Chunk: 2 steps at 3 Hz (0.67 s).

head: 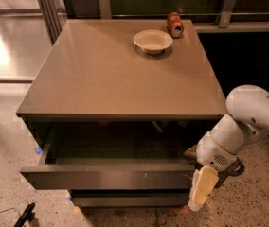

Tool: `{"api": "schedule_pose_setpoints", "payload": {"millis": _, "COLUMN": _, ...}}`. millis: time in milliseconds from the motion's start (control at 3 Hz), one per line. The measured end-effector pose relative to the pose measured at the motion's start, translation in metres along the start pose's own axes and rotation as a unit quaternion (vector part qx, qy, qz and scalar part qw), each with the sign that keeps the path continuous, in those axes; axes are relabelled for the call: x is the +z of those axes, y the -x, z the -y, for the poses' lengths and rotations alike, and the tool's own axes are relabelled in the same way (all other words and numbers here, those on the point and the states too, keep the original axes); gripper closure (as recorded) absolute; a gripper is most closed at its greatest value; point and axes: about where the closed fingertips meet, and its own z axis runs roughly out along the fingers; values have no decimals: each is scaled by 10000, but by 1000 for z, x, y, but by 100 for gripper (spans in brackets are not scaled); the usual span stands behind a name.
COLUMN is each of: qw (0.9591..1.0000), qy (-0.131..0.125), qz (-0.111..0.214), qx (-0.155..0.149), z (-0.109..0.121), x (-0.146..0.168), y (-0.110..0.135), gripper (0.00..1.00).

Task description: Open top drawer

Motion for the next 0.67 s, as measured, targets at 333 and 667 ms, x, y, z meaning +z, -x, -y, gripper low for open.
{"api": "schedule_pose_setpoints", "payload": {"millis": 333, "qw": 9998, "qy": 135, "qz": -31, "qx": 118, "z": -21, "x": 3, "y": -30, "gripper": 0}}
{"api": "schedule_pose_setpoints", "payload": {"millis": 667, "qw": 9998, "qy": 149, "qz": -35, "qx": 110, "z": -22, "x": 4, "y": -30, "gripper": 0}}
